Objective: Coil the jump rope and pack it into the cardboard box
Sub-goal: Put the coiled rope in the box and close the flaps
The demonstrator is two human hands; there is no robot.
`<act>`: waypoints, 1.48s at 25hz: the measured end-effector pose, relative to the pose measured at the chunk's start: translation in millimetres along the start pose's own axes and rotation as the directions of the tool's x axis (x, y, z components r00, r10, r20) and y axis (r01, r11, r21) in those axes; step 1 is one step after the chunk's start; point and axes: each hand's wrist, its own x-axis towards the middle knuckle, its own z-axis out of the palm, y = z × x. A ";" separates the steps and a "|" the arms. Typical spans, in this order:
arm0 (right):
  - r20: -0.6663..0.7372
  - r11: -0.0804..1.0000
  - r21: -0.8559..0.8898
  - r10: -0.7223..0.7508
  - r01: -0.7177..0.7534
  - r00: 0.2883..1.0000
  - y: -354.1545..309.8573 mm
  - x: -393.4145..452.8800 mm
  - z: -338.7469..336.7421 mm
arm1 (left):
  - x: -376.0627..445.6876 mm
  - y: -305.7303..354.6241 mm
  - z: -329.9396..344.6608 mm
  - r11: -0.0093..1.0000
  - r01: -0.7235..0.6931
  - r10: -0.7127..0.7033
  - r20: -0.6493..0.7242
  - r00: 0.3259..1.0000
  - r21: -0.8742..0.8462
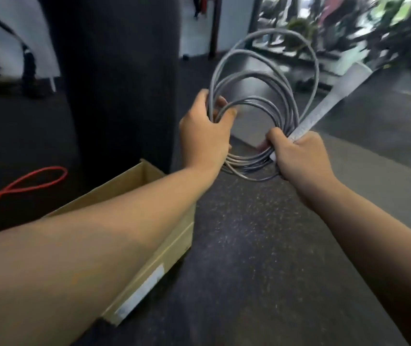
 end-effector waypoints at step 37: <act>0.207 0.195 -0.960 0.978 -0.202 -0.039 254.1 -42.8 413.5 | -108.7 -363.0 -183.6 -0.259 0.832 -0.906 -0.422 -0.033 0.490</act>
